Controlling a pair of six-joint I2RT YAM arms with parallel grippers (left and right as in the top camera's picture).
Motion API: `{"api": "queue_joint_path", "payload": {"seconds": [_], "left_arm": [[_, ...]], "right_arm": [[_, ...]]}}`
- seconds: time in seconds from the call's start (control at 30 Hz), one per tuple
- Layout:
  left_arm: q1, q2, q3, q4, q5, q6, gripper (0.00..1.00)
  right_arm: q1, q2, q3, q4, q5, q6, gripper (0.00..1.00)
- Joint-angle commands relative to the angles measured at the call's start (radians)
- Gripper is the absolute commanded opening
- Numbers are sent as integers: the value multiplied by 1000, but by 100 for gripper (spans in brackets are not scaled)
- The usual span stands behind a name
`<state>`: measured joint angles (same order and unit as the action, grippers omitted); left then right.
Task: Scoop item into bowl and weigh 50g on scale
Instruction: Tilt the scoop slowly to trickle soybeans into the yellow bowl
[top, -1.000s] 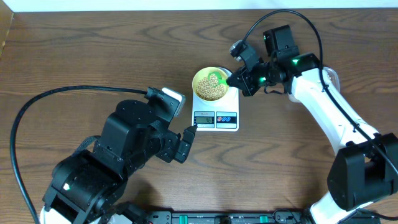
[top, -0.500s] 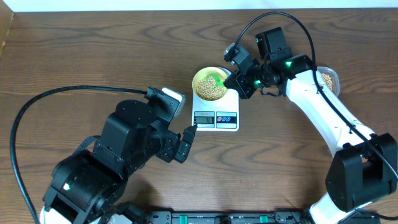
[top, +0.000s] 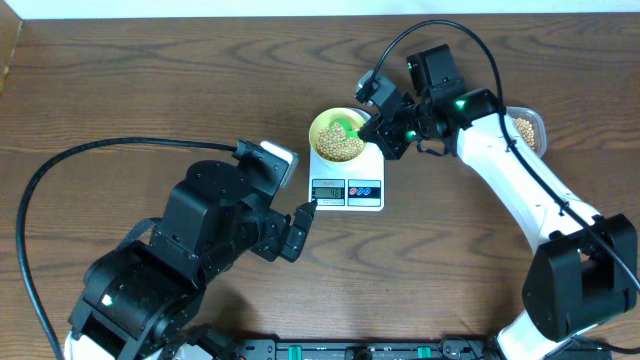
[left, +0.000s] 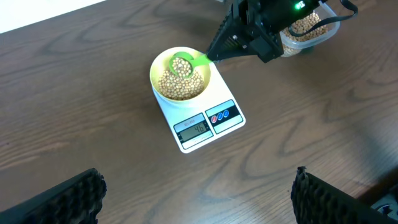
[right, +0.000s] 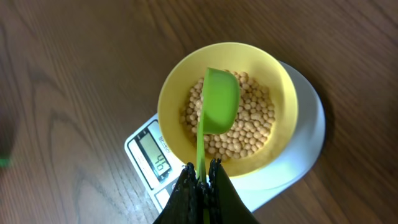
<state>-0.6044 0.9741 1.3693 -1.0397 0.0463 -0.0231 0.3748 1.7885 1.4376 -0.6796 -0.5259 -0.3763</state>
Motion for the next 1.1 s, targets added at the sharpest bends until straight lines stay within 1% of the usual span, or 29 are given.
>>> {"api": "queue_joint_path", "payload": {"seconds": [0.0, 0.6, 1.07], "left_arm": [[3, -2, 11, 1, -3, 0, 98], [3, -2, 11, 1, -3, -1, 98], [3, -2, 11, 1, -3, -1, 98]], "right_arm": [[18, -10, 22, 3, 0, -42, 1], [22, -10, 22, 10, 27, -65, 1], [22, -10, 22, 11, 19, 0, 1]]}}
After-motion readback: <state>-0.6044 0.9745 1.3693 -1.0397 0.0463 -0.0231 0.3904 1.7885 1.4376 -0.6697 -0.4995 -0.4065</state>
